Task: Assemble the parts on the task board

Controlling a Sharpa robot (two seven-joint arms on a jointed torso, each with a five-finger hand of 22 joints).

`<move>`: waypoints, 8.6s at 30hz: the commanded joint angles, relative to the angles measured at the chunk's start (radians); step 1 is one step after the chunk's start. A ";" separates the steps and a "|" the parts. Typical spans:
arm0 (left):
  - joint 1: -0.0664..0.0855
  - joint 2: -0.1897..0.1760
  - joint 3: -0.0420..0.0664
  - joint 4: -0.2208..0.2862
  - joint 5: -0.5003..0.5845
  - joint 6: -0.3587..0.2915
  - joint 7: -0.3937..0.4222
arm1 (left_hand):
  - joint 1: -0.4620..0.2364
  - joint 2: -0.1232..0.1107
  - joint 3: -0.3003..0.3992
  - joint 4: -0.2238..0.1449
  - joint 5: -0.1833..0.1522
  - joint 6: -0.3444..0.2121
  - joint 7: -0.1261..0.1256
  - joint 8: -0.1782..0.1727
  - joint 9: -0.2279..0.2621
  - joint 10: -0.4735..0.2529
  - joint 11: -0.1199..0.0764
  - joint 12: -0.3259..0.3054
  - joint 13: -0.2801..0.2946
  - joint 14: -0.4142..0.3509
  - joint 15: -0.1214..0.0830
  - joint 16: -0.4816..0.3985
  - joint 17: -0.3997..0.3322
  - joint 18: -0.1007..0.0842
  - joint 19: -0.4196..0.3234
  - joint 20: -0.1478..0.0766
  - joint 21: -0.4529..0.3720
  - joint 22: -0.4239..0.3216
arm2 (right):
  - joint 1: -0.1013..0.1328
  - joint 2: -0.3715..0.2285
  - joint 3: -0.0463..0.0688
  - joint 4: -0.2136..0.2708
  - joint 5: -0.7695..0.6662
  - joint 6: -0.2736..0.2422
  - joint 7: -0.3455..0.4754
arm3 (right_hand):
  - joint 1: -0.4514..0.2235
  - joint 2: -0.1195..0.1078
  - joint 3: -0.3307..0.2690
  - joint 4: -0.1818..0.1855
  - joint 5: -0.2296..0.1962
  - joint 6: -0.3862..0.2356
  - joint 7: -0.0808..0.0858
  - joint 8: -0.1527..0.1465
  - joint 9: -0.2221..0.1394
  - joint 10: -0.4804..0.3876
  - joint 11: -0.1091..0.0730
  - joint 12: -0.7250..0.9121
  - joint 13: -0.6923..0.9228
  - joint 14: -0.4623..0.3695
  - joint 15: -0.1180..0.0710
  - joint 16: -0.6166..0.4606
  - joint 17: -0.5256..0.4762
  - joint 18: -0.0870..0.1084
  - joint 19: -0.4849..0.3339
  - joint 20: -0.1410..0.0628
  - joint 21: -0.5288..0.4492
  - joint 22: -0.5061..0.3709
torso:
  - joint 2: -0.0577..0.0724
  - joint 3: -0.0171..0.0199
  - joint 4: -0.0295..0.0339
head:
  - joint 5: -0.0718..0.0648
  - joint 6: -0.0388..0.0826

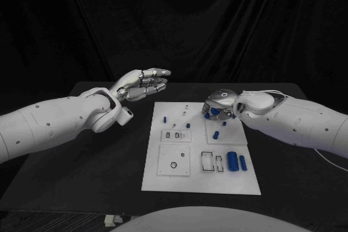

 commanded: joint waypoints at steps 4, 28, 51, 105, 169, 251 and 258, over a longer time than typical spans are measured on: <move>0.000 0.002 0.001 0.001 0.003 0.008 0.070 | 0.011 0.002 0.004 0.000 0.005 0.006 -0.002 0.004 0.001 0.008 -0.002 -0.001 0.001 -0.015 -0.002 -0.006 -0.004 0.005 -0.011 -0.002 -0.009 -0.003 | -0.005 0.005 0.001 -0.015 -0.003 -0.001 0.010 | 0.009 0.009 0.020 -0.006 0.007 0.023 0.001 0.009 0.003 0.012 -0.003 -0.005 0.001 0.017 0.003 0.001 0.000 -0.010 -0.004 0.001 -0.004 0.050 | 0.000 0.0000 0.0009 | -0.002 -0.001; -0.001 0.006 0.001 -0.002 0.003 0.016 0.068 | 0.013 0.001 0.006 0.000 0.005 -0.005 -0.014 0.001 -0.001 0.009 0.005 -0.006 0.000 -0.020 -0.001 -0.004 -0.005 0.008 -0.017 -0.001 -0.013 -0.007 | -0.020 0.027 0.001 -0.055 -0.002 -0.115 0.056 | -0.006 0.033 0.053 -0.036 -0.063 0.161 -0.017 0.069 0.052 0.153 -0.024 0.015 0.004 0.015 -0.010 0.006 -0.008 -0.012 -0.002 -0.009 -0.004 0.064 | 0.001 -0.0004 -0.0007 | 0.002 -0.011; -0.003 0.001 0.001 -0.006 0.003 0.021 0.060 | 0.013 0.001 0.007 0.000 0.005 -0.008 -0.017 0.000 -0.001 0.010 0.008 -0.007 0.000 -0.013 0.003 -0.002 -0.004 0.008 -0.013 0.000 -0.011 -0.007 | 0.039 0.129 0.001 -0.130 0.022 -0.102 0.037 | -0.022 0.024 0.039 -0.038 -0.066 0.168 -0.018 0.069 0.066 0.166 -0.023 0.000 -0.002 0.015 -0.009 0.006 -0.012 -0.014 0.001 -0.011 -0.001 0.071 | -0.001 -0.0022 -0.0004 | 0.019 -0.012; 0.002 -0.036 0.001 0.050 0.003 -0.007 0.043 | 0.011 0.000 0.006 0.001 0.005 0.001 -0.019 0.001 0.000 0.016 0.009 -0.004 0.001 -0.001 0.007 0.000 -0.001 0.008 -0.005 0.001 -0.007 -0.007 | 0.041 0.260 0.001 -0.259 0.052 -0.087 -0.006 | -0.050 0.018 0.030 -0.027 -0.063 0.148 -0.009 0.051 0.069 0.163 -0.015 -0.022 -0.002 0.011 -0.004 0.002 -0.020 -0.016 0.003 -0.007 0.003 0.079 | 0.023 -0.0004 0.0078 | 0.009 -0.017; 0.002 -0.039 0.001 0.059 0.003 0.010 0.040 | 0.010 0.000 0.006 0.001 0.005 -0.001 -0.016 0.001 0.000 0.016 0.010 -0.010 0.001 0.009 0.011 0.002 0.001 0.007 0.001 0.002 -0.004 -0.007 | 0.026 0.264 0.001 -0.256 0.052 -0.028 -0.079 | -0.052 -0.011 -0.116 -0.033 -0.090 -0.372 -0.120 -0.035 -0.044 -0.197 0.015 -0.059 -0.002 -0.050 0.028 -0.050 -0.118 0.002 -0.050 0.020 -0.073 0.046 | 0.027 -0.0009 0.0076 | 0.010 -0.032; 0.000 -0.059 0.001 0.052 0.003 0.030 0.043 | 0.013 0.001 0.010 0.000 0.005 -0.002 -0.019 0.000 -0.001 0.025 0.019 -0.006 0.002 0.056 0.028 0.010 0.012 0.002 0.012 0.003 0.000 -0.009 | 0.016 -0.105 0.000 0.028 0.189 -0.060 -0.145 | -0.146 0.013 -0.171 0.099 0.040 -0.049 -0.006 0.011 0.093 0.551 -0.060 1.451 1.503 0.105 -0.001 0.336 0.596 -0.060 0.088 -0.001 0.148 0.240 | 0.020 -0.0055 0.0001 | 0.011 -0.033; 0.000 -0.059 0.001 0.052 0.003 0.031 0.042 | 0.013 0.001 0.010 0.000 0.005 -0.002 -0.019 0.000 -0.001 0.025 0.019 -0.006 0.002 0.056 0.028 0.010 0.012 0.002 0.012 0.003 0.000 -0.009 | 0.015 -0.097 0.000 0.019 0.189 -0.056 -0.147 | -0.153 0.019 -0.170 0.102 0.055 -0.064 -0.004 0.001 0.086 0.551 -0.058 1.451 1.503 0.105 0.001 0.336 0.596 -0.060 0.089 0.001 0.148 0.240 | 0.019 -0.0067 0.0004 | 0.010 -0.033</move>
